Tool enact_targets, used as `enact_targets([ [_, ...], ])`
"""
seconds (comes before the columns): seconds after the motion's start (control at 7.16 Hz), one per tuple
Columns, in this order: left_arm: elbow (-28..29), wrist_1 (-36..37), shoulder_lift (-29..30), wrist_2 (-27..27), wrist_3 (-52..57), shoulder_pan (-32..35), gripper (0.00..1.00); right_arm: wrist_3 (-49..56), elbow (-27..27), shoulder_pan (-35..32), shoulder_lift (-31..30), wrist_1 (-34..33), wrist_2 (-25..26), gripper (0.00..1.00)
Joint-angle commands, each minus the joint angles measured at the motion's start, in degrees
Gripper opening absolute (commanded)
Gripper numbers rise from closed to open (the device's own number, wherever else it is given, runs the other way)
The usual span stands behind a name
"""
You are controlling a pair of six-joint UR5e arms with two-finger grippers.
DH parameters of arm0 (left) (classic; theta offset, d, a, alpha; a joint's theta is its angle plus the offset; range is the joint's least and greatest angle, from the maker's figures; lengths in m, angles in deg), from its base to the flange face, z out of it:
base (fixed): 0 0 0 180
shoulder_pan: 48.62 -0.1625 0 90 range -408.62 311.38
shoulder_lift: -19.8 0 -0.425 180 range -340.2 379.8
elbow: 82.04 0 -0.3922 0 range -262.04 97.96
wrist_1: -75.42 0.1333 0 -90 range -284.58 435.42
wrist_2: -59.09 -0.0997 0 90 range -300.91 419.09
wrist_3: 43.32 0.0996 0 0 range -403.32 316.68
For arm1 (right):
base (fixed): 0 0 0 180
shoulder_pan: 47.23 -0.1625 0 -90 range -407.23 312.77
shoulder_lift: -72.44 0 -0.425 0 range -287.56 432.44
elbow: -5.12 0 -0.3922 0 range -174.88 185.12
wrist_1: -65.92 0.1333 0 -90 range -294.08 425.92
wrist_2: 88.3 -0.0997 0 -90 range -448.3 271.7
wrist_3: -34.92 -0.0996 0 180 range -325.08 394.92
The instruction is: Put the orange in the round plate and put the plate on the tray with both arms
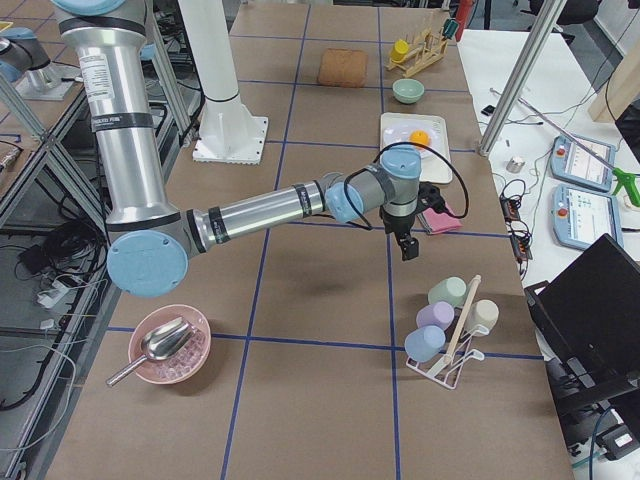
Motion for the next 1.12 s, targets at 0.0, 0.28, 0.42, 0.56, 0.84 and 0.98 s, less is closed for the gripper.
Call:
enact_targets([
  [0.0,0.1,0.1,-0.9,-0.5,0.1,0.0,0.99,16.5,-0.1,-7.5,-5.3,-4.7,-0.8,1.00],
  [0.28,-0.9,0.0,-3.3,-0.4,0.5,-0.1,0.99,21.9,0.0,-12.3,-9.0,-8.2,-2.5,1.00],
  [0.42,-1.5,0.0,-4.0,-0.4,0.5,-0.1,0.99,21.9,0.1,-14.6,-10.0,-10.4,-3.1,1.00],
  [0.56,-1.5,-0.1,-4.0,-0.4,0.5,-0.1,0.99,21.9,0.6,-16.2,-11.7,-11.3,-3.1,1.00],
  [0.84,-0.9,0.2,-4.1,-0.4,0.5,-0.1,0.99,21.4,0.7,-16.5,-13.0,-11.3,-3.1,1.00],
  [0.98,-1.4,0.2,-5.0,-0.4,0.5,-0.1,0.99,21.3,0.7,-16.5,-13.1,-11.3,-3.1,1.00],
])
